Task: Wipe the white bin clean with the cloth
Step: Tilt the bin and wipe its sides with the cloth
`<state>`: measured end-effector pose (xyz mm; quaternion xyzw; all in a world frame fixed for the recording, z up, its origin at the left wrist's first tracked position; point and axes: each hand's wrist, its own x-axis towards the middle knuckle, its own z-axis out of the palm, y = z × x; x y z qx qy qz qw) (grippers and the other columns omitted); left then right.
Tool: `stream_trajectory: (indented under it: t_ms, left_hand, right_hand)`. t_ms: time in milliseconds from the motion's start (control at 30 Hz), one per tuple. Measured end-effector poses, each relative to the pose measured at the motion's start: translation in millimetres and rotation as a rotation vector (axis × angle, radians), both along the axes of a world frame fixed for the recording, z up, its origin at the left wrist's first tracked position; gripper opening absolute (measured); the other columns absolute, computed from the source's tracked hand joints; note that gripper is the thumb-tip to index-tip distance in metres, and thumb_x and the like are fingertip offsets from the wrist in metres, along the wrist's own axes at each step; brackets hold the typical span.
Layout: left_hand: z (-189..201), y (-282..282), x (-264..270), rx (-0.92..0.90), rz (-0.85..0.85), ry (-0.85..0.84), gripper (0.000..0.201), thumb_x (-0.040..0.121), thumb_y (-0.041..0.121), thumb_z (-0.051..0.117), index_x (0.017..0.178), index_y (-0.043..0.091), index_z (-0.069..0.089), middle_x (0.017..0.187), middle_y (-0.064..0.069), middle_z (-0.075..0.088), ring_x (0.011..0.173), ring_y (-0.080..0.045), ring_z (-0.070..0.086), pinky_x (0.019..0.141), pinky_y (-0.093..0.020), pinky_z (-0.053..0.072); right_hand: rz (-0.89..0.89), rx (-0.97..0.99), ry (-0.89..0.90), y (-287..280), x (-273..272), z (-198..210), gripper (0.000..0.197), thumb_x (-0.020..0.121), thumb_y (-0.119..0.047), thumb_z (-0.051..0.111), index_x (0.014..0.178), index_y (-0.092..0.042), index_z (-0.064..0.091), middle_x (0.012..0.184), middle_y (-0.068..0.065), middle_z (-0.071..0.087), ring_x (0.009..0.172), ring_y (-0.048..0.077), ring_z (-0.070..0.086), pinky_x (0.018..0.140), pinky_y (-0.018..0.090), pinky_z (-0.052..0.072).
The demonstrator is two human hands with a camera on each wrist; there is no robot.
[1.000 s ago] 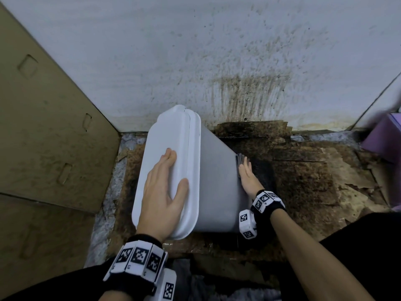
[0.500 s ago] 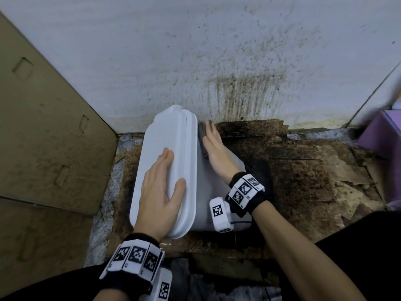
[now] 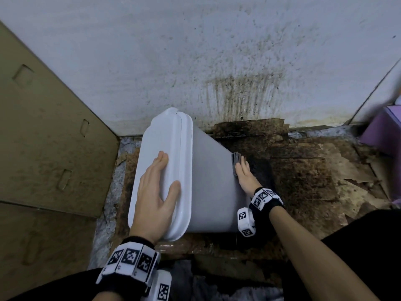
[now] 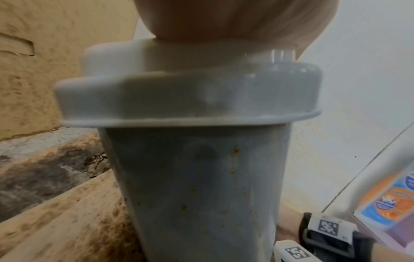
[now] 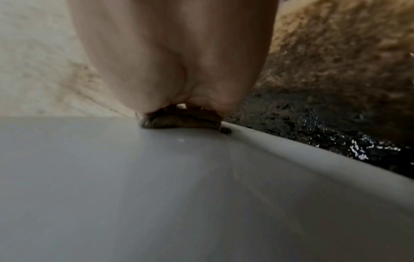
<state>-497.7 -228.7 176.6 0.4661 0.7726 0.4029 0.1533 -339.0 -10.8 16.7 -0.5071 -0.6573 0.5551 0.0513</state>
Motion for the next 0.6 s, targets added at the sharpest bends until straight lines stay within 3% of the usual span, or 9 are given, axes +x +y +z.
stream_trajectory:
  t_ms: [167,300,467,533,600]
  left_hand:
    - [0.1,-0.6,-0.2,-0.009,-0.003,0.016,0.063,0.094,0.050,0.043,0.154,0.033,0.031,0.160,0.026,0.026,0.149,0.003,0.022,0.122,-0.030,0.020]
    - [0.0,0.2,-0.5,-0.008,0.007,0.028,0.063,0.094,0.050,0.042,0.153,0.033,0.031,0.160,0.021,0.028,0.149,0.001,0.022,0.122,-0.030,0.020]
    - [-1.0,-0.3,-3.4,-0.008,0.011,0.030,0.062,0.093,0.050,0.041,0.152,0.033,0.031,0.158,0.023,0.027,0.148,0.002,0.023,0.121,-0.030,0.021]
    - [-1.7,-1.6,-4.4,-0.012,0.013,0.027,0.063,0.093,0.051,0.040,0.153,0.032,0.030,0.157,0.025,0.025,0.146,0.006,0.022,0.121,-0.029,0.020]
    - [-2.4,-2.5,-4.7,-0.007,0.012,0.024,0.063,0.093,0.051,0.040,0.153,0.034,0.030,0.156,0.029,0.024,0.145,0.009,0.021,0.120,-0.028,0.020]
  right_hand:
    - [-0.042,0.002,0.005,-6.4,-10.2,16.5,0.059,0.107,-0.041,0.019,0.159,-0.019,0.003,0.168,0.005,-0.004,0.154,0.025,0.006,0.122,0.039,0.004]
    - [0.015,0.170,0.062,-32.2,-25.0,40.9,0.055,0.109,-0.027,0.022,0.157,-0.007,0.008,0.166,0.014,0.005,0.154,0.027,0.004,0.124,0.038,0.003]
    - [0.199,0.414,0.181,-91.7,-43.9,99.1,0.053,0.108,-0.026,0.013,0.157,-0.005,0.014,0.167,0.009,0.000,0.155,0.021,-0.008,0.124,0.034,-0.003]
    - [0.212,0.522,0.247,-114.1,-44.2,105.1,0.059,0.104,-0.035,0.008,0.158,-0.011,0.009,0.168,0.003,-0.005,0.153,0.013,-0.014,0.125,0.035,0.001]
    - [0.183,0.552,0.271,-126.5,-36.8,97.5,0.058,0.104,-0.041,0.009,0.159,-0.026,-0.001,0.167,-0.006,-0.010,0.152,0.007,-0.013,0.124,0.033,0.004]
